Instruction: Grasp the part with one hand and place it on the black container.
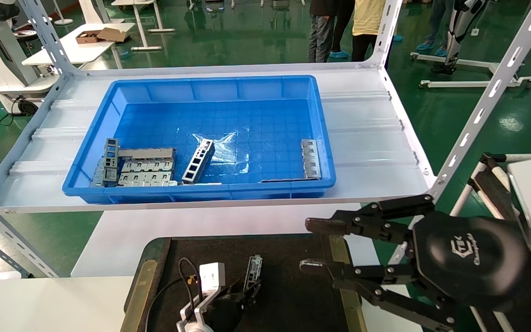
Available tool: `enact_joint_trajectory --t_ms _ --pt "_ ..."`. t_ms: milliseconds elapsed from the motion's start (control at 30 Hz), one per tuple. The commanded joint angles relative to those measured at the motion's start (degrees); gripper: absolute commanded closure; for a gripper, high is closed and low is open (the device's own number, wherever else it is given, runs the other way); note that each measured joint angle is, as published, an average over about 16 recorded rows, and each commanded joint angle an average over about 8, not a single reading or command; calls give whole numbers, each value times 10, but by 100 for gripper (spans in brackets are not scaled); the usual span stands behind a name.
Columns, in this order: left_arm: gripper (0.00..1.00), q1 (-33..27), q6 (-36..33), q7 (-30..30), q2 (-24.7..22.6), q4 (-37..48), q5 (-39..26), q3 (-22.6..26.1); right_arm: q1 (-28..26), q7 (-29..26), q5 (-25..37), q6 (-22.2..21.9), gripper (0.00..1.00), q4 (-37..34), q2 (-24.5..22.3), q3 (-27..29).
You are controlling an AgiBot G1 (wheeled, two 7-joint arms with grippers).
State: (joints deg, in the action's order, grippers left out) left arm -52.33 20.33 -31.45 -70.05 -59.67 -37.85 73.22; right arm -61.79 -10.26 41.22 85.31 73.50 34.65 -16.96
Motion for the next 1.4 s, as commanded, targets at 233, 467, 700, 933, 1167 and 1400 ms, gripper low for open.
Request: enact_joint_trajectory --t_ms 233,467,700,933,1167,1400 --pt "0 -3 17 14 22 -46 14 10 0 0 0 0 0 0 0 0" --pt "0 -9 12 30 55 -90 10 18 0 0 0 0 0 0 0 0" --pt "0 -18 -28 46 108 -134 -12 23 0 0 0 0 0 0 0 -1" --pt "0 -28 -122 52 169 -168 -41 10 0 0 -1 0 0 0 0 -1" --pt "0 -22 -242 67 212 -177 -63 -41 0 1 -1 0 0 0 0 -1" --pt "0 -3 -373 120 245 -178 -48 -117 0 1 -1 -1 0 0 -1 -1"
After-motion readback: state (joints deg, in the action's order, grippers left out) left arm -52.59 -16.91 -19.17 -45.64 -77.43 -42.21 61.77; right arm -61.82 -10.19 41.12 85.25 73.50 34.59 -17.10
